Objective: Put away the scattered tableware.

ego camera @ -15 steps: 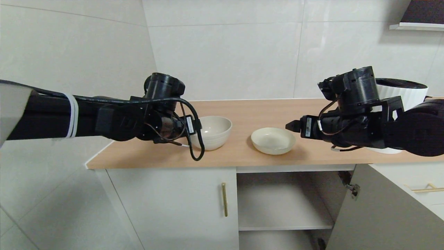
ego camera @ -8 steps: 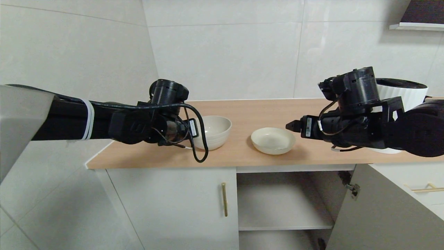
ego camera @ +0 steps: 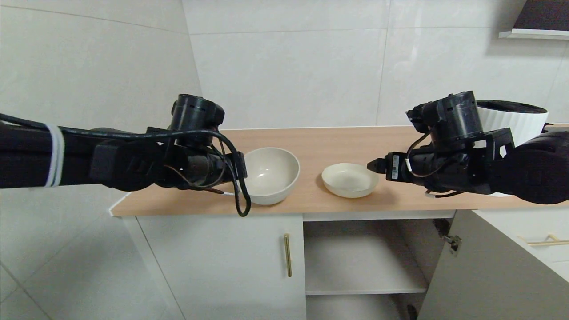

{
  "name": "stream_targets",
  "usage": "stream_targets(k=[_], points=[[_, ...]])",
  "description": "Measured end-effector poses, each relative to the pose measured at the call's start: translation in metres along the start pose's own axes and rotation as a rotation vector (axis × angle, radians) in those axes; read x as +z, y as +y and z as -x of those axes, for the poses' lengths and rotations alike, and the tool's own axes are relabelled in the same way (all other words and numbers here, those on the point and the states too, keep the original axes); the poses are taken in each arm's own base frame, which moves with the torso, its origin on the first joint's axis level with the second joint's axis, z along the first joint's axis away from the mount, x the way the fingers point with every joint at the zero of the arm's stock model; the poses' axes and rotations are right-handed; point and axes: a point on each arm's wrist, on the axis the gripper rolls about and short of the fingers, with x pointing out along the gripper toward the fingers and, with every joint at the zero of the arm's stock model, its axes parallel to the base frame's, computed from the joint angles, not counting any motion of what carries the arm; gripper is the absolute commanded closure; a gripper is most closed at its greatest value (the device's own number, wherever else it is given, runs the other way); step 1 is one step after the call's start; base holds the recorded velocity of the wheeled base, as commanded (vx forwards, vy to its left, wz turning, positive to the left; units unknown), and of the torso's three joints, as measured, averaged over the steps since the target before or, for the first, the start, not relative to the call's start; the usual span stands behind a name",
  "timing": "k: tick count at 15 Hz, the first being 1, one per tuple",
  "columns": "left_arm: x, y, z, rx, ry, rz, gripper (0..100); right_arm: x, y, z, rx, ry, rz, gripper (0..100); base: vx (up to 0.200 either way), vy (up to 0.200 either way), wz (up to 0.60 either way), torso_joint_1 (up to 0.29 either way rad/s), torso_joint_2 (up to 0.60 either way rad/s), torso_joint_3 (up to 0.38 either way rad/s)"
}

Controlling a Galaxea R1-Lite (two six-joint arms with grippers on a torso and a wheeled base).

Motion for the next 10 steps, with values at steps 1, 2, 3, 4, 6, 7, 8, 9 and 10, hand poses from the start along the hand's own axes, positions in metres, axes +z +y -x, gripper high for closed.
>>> stream_targets(k=[1, 2, 3, 4, 6, 7, 8, 9, 10], points=[[-0.001, 0.001, 0.013, -0.052, 0.013, -0.008, 100, -0.002, 0.001, -0.004, -0.013, 0.003, 0.003, 0, 0.000, 0.000, 0.00, 0.000, 0.00, 0.000], [-0.002, 0.003, 0.024, -0.094, 0.020, -0.022, 100, -0.005, 0.001, -0.010, -0.032, 0.011, 0.008, 0, 0.000, 0.000, 0.00, 0.000, 0.00, 0.000], [-0.002, 0.005, 0.034, -0.112, 0.019, -0.035, 100, -0.008, 0.002, -0.016, -0.057, 0.016, 0.013, 0, 0.000, 0.000, 0.00, 0.000, 0.00, 0.000], [-0.002, 0.008, 0.041, -0.118, 0.011, -0.037, 100, -0.010, 0.003, -0.024, -0.081, 0.021, 0.017, 0, 0.000, 0.000, 0.00, 0.000, 0.00, 0.000], [-0.001, 0.009, 0.049, -0.125, -0.001, -0.035, 100, -0.015, 0.004, -0.038, -0.106, 0.035, 0.022, 0, 0.000, 0.000, 0.00, 0.000, 0.00, 0.000], [-0.001, 0.009, 0.051, -0.128, -0.005, -0.035, 100, -0.018, 0.003, -0.045, -0.121, 0.043, 0.023, 0, 0.000, 0.000, 0.00, 0.000, 0.00, 0.000], [0.000, 0.009, 0.052, -0.128, -0.007, -0.034, 100, -0.019, 0.003, -0.050, -0.132, 0.047, 0.022, 0, 0.000, 0.000, 0.00, 0.000, 0.00, 0.000], [0.000, 0.009, 0.053, -0.130, -0.008, -0.034, 100, -0.021, 0.003, -0.056, -0.138, 0.052, 0.023, 0, 0.000, 0.000, 0.00, 0.000, 0.00, 0.000], [0.000, 0.009, 0.054, -0.131, -0.010, -0.034, 100, -0.022, 0.003, -0.061, -0.139, 0.050, 0.022, 0, 0.000, 0.000, 0.00, 0.000, 0.00, 0.000]])
